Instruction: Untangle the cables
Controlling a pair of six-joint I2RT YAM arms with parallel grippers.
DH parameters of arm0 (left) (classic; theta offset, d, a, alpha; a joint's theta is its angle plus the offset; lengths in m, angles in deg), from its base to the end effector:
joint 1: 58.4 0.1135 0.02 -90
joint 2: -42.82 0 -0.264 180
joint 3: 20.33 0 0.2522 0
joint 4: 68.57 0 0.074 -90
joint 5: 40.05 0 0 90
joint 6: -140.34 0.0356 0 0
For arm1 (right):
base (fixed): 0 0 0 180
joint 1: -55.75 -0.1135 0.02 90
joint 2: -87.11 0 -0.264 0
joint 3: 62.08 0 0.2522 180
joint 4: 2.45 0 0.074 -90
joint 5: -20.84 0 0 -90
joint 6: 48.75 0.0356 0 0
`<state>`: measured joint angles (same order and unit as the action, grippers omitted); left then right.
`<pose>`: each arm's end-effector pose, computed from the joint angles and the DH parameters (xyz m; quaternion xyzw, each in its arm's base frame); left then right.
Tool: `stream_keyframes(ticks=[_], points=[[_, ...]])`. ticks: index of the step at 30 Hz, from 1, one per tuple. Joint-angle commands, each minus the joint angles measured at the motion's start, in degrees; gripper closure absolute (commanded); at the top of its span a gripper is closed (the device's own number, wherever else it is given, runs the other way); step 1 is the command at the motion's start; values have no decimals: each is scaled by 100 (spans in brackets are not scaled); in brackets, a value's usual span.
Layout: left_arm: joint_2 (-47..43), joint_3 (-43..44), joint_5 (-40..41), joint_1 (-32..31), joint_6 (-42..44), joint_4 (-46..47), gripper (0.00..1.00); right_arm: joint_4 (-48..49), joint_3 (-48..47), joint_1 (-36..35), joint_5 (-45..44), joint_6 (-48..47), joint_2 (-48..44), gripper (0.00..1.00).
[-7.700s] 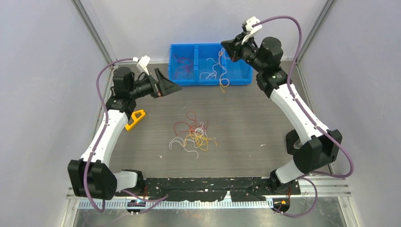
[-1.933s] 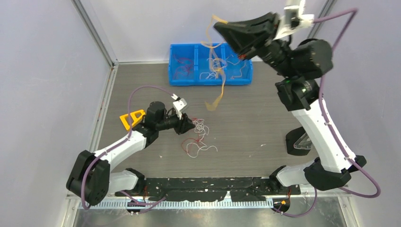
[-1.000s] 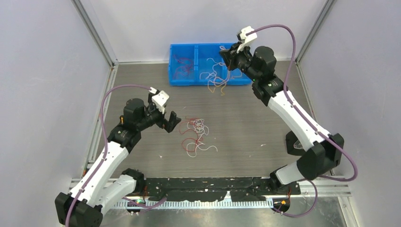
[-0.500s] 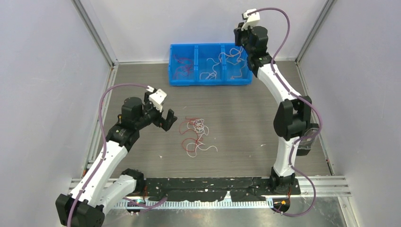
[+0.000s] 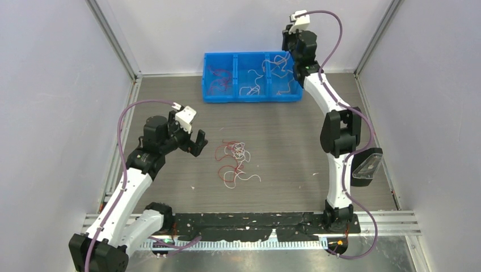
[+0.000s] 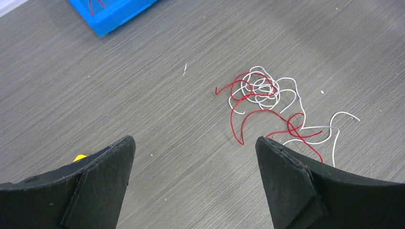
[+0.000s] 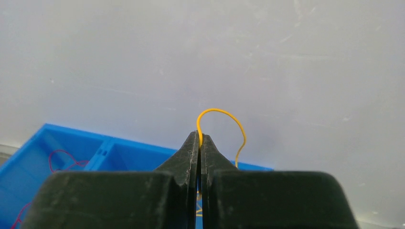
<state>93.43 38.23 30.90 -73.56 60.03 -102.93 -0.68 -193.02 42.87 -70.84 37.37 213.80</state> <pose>0.1887 -0.0632 0.3045 0.2655 0.7998 -0.1653 0.5123 0.5249 0.1190 0.3554 -0.0867 0.6634 0.0485 0.7417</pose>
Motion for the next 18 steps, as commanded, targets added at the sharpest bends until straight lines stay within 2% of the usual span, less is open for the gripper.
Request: stream_keyframes(ticks=[1, 8, 18], points=[[13, 207, -6, 56, 102, 86, 1, 835, -273, 34, 378, 239, -806, 95], [123, 189, -103, 107, 140, 202, 1, 898, -274, 36, 400, 227, -1052, 95], [130, 270, -66, 110, 200, 157, 1, 1151, -54, 45, 84, -357, -694, 95]])
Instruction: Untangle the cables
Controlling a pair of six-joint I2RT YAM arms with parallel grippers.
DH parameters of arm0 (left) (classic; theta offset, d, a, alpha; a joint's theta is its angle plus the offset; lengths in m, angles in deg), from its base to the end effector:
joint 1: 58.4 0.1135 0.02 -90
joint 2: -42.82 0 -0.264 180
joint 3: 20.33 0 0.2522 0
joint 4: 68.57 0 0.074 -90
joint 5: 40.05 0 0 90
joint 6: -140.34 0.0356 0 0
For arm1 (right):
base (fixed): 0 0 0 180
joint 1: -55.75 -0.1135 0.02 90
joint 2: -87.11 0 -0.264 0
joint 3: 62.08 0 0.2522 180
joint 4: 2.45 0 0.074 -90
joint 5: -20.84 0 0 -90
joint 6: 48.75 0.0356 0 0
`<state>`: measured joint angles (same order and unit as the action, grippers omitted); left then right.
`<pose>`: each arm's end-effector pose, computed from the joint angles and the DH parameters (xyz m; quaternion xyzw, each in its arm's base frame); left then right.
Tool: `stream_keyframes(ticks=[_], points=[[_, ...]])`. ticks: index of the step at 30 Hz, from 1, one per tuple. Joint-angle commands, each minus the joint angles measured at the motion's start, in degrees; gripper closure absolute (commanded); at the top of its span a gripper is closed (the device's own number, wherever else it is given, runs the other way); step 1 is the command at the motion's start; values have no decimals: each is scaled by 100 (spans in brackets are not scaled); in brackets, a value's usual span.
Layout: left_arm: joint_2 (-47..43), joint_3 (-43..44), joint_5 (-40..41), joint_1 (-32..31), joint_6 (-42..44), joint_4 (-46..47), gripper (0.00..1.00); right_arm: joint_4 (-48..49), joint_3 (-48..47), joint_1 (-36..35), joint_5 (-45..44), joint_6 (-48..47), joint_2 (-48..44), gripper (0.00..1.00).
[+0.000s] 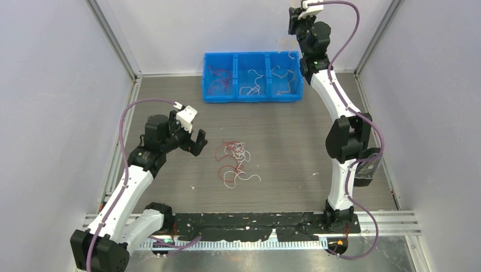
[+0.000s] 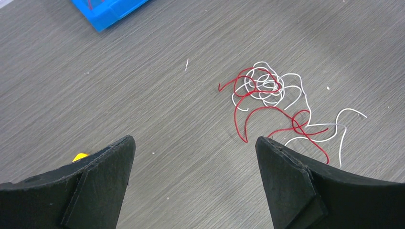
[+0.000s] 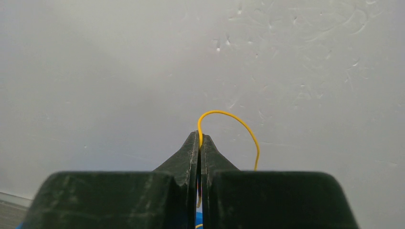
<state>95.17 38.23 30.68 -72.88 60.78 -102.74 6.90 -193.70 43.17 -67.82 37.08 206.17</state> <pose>0.1951 -0.0625 0.2994 0.2665 0.8064 -0.1613 0.5027 0.4840 0.1089 0.4400 -0.0911 0.5524 0.0673 0.8258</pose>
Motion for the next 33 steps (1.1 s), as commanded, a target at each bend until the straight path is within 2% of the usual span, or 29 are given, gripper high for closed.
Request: stream_keyframes(ticks=[1, 8, 10, 12, 13, 14, 16, 18, 20, 22, 23, 26, 31, 33], points=[[-61, 286, -28, 44, 144, 103, 1, 509, 122, 12, -277, -401, 97, 95], [-41, 442, -58, 42, 347, -202, 1, 504, 19, 5, -337, -494, 674, 95], [-18, 488, -112, 42, 393, -280, 1, 377, -126, 6, -377, -521, 835, 89], [30, 533, -146, 42, 398, -316, 1, 236, -184, 8, -470, -533, 872, 70], [43, 559, -166, 40, 398, -323, 1, 189, -166, 9, -475, -531, 791, 51], [72, 569, -210, 41, 398, -328, 1, 74, -96, 10, -446, -528, 731, 37], [145, 609, -409, 42, 436, -360, 1, -132, 85, 21, -132, -484, 444, 27], [258, 678, -739, 43, 537, -464, 1, -484, 283, 38, 420, -459, 69, 21], [445, 770, -1088, 42, 651, -606, 1, -1056, 389, 48, 1074, -454, -335, 16], [759, 918, -1334, 42, 661, -832, 1, -1954, 467, 76, 2294, -487, -737, 14], [958, 1020, -1429, 42, 625, -992, 1, -2256, 546, 92, 2614, -488, -1024, 13], [1558, 1253, -1578, 42, 211, -1297, 1, -3462, 1245, 93, 3765, -338, -1567, 12], [2034, 852, -1935, 34, -811, -477, 1, -5330, 2371, 12, 4395, -297, -2116, 19], [2193, 775, -2014, 5, -962, -279, 5, -5696, 2859, -37, 4455, -385, -2212, 22]])
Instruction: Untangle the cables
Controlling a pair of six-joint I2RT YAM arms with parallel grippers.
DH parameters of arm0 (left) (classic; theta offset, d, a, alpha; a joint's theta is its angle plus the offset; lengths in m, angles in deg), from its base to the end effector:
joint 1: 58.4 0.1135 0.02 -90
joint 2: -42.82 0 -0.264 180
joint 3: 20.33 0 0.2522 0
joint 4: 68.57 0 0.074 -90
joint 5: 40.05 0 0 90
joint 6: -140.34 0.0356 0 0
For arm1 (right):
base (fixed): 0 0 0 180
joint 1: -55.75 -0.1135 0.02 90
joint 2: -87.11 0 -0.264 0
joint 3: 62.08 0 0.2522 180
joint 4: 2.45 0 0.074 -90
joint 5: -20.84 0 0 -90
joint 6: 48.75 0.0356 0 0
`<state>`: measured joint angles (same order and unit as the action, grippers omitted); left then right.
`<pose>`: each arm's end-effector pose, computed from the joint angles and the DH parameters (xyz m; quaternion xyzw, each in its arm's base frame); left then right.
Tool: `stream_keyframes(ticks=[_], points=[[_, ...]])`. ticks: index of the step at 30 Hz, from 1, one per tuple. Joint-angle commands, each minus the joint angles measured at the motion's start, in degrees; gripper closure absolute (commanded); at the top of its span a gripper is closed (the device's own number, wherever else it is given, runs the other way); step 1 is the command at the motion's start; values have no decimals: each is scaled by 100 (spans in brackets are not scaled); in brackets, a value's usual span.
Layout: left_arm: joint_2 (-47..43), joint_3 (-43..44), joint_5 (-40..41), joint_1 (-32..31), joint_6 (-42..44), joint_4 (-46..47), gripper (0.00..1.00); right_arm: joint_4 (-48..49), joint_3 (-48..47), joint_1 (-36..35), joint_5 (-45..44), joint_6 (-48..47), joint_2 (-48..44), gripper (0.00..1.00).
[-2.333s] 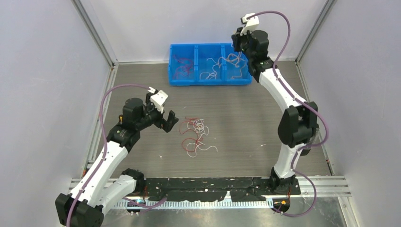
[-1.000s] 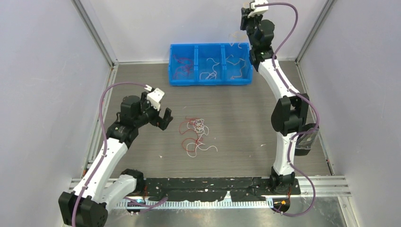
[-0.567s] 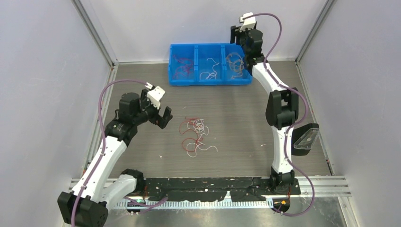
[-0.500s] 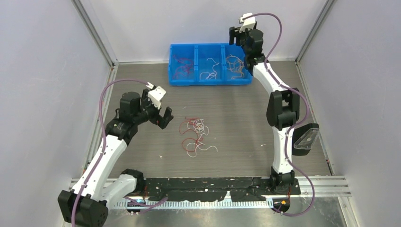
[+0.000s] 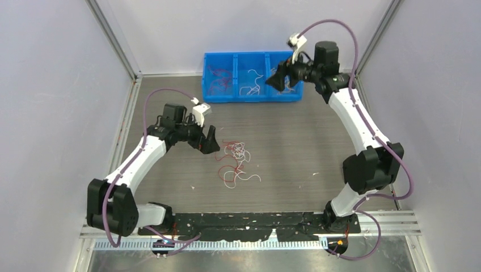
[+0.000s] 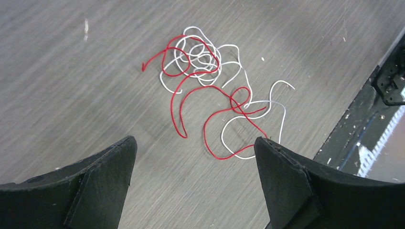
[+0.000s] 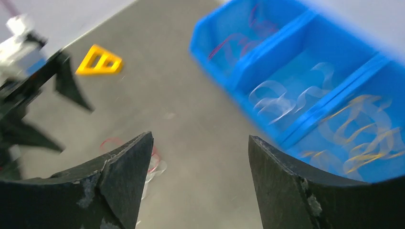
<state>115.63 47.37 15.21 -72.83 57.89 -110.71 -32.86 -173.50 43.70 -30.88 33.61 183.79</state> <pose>0.2499 -0.0853 0.2674 0.2762 0.8517 -0.2984 0.3305 0.3795 0.1036 0.4123 -0.3239 0.7079 0.2831 0.5602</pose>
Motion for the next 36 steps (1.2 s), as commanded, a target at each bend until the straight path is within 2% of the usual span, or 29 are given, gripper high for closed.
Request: stream_keyframes(ticks=[1, 6, 11, 15, 20, 26, 28, 29, 30, 31, 32, 36], points=[[239, -125, -472, -12, -705, 555, 7, -1786, 1014, -158, 800, -37, -20, 22], [630, -62, -336, -24, -887, 548, 11, -2057, 1993, -616, 618, -268, 132, 25], [761, -82, -281, -24, -981, 480, 11, -1518, 2279, -1230, 333, -73, 631, 25], [397, -223, -549, -24, -816, 561, 11, -1123, 2361, -1480, 167, 186, 1002, 28], [-121, -461, -494, -24, -779, 724, 10, -771, 2504, -1761, 127, 340, 1316, 35], [-419, -542, -481, -24, -781, 702, 9, -274, 2627, -1983, 9, 537, 1693, 51], [-599, -591, -485, -18, -588, 720, 7, -254, 2625, -2000, -15, 525, 1771, 61], [-710, -627, -512, -16, -508, 765, 5, -274, 2618, -2001, -3, 493, 1764, 71], [-904, -681, -539, -15, -422, 876, 3, -285, 2611, -1996, 13, 475, 1687, 77], [-1087, -746, -573, -15, -364, 1017, 1, -299, 2616, -1994, 57, 443, 1603, 89], [-1268, -852, -604, -15, -271, 1228, 1, -288, 2627, -1994, 79, 416, 1359, 93], [-1944, -1353, -645, -142, 355, 2193, 0, -106, 2620, -1994, 387, 398, 347, 95]])
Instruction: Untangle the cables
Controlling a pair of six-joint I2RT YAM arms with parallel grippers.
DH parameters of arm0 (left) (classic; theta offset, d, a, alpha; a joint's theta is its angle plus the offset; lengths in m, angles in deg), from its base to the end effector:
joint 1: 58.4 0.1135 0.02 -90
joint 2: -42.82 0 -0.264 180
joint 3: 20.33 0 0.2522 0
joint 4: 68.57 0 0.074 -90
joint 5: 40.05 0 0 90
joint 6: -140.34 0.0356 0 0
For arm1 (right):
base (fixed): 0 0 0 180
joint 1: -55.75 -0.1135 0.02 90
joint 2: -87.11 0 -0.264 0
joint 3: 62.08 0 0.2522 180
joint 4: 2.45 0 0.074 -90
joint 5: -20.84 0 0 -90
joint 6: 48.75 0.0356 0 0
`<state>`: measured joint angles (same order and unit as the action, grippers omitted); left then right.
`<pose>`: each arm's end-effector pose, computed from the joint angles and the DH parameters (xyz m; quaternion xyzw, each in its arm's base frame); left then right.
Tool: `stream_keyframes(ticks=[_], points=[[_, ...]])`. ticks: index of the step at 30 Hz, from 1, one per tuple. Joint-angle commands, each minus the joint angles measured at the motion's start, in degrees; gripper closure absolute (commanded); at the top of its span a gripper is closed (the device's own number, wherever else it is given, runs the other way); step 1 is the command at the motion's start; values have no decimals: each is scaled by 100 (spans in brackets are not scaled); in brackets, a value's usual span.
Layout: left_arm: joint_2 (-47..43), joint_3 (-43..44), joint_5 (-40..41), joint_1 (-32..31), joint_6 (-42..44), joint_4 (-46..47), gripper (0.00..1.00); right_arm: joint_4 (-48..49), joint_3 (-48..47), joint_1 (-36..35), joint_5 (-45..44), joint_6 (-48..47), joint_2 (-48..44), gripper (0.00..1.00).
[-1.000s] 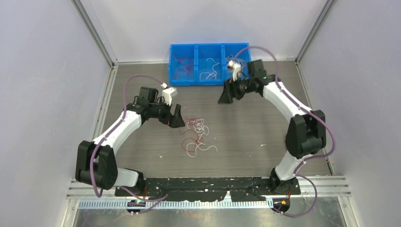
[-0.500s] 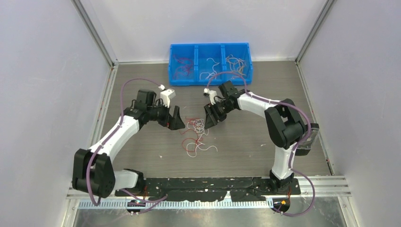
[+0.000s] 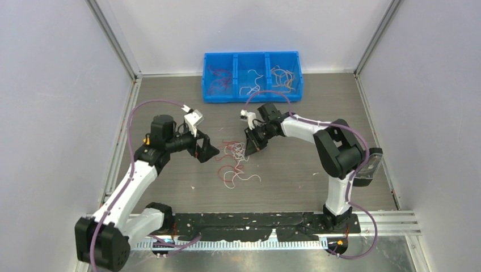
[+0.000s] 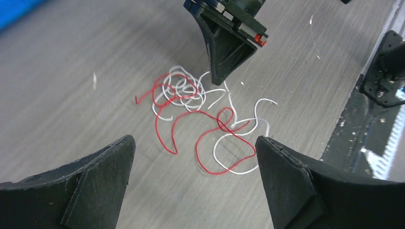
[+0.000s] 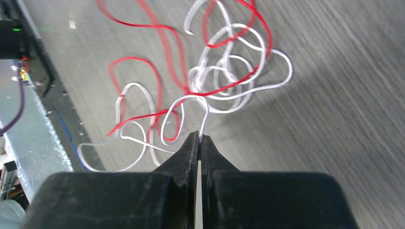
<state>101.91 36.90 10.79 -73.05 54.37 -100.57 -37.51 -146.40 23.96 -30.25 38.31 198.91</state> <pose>0.2080 -0.0776 0.2752 0.2905 0.7947 -0.3355 0.4141 0.3186 0.2238 0.1520 -0.3488 0.8506 0.3691 0.1361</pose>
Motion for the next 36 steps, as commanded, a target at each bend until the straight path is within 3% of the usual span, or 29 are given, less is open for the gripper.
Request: stream_keyframes(ticks=[1, 10, 17, 21, 27, 36], points=[[-668, -387, -148, -208, 835, 1401, 0, 375, -107, -27, 383, -69, -1455, 95], [-598, -345, 774, -1423, 1440, 2888, 0, -110, -871, -176, 808, -313, -2335, 94], [-156, -155, 556, -1866, 731, 3234, 1, 155, -1587, -241, 881, 414, -2814, 95], [-87, -444, 454, -1943, 103, 3222, 12, 609, -1951, -239, 739, 955, -3068, 95], [-102, -762, 370, -1943, -296, 2963, 44, 1417, -2573, -240, 583, 1813, -3245, 95], [-318, -726, 356, -1939, -173, 2636, 53, 2058, -3920, -190, 251, 2508, -2996, 95]])
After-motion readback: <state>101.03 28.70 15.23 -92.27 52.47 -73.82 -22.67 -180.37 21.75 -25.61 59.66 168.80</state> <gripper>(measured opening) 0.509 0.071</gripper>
